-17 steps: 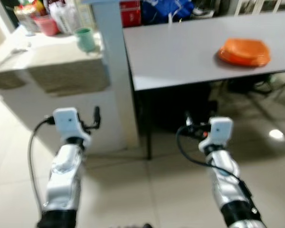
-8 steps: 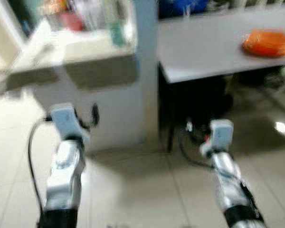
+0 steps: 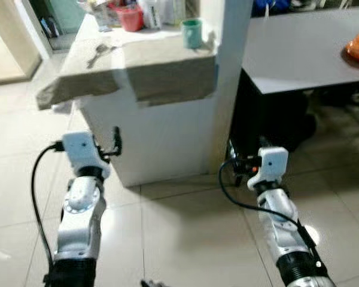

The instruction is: Setting the table

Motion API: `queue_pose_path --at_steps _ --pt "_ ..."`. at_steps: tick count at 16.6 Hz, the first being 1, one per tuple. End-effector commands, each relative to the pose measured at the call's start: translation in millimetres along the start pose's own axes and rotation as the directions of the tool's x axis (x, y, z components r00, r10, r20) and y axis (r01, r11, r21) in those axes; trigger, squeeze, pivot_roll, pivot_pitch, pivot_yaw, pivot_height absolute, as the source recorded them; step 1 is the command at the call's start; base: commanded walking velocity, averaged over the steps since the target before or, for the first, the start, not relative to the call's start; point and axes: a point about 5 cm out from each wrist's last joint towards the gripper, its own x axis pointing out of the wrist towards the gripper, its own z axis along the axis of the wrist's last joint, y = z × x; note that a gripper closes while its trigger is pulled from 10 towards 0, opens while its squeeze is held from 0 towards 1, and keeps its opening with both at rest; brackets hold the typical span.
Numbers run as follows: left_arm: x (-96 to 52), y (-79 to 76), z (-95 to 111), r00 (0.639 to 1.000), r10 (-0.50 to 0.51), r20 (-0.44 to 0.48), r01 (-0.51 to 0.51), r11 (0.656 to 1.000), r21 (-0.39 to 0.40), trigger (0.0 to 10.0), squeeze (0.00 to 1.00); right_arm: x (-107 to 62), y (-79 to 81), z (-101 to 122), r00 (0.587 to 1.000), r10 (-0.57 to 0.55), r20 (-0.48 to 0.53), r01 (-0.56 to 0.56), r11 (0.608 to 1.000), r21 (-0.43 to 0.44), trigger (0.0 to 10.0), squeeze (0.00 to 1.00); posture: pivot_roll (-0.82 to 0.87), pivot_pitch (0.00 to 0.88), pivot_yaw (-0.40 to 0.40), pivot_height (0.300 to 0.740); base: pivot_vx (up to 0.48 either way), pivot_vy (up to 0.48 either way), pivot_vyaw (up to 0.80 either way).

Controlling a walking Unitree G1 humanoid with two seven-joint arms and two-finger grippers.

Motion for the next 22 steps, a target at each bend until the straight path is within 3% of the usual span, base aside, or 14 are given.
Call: queue_pose_path --at_steps 1,8,20,22 --pt "2.9 2.7 4.5 1.0 0.009 0.015 -0.01 1.0 0.019 10.0 0.0 9.0 7.6 14.1 0.997 0.035 0.07 -0.034 0.999 -0.009 10.0 0.0 -0.11 0.0 0.072 0.74 0.394 0.274 0.0" --pt "8.8 -6.6 13.7 0.998 -0.033 0.061 0.028 0.996 0.088 10.0 0.0 17.1 19.7 19.6 0.993 0.068 0.096 -0.067 0.998 -0.016 10.0 0.0 -0.11 0.0 0.085 0.74 0.432 0.117 0.0" --pt "14.0 -11.3 16.4 0.996 -0.063 0.067 0.055 0.992 0.115 10.0 0.0 15.0 25.9 12.5 0.994 0.077 0.075 -0.077 0.997 -0.01 10.0 0.0 -0.11 0.0 0.099 0.74 0.48 0.0 0.0" --pt "15.8 -12.1 18.4 0.996 -0.061 0.064 0.053 0.991 0.123 10.0 0.0 13.3 25.4 10.9 0.995 0.078 0.067 -0.078 0.997 -0.01 10.0 0.0 -0.11 0.0 0.096 0.74 0.0 0.0 0.0"
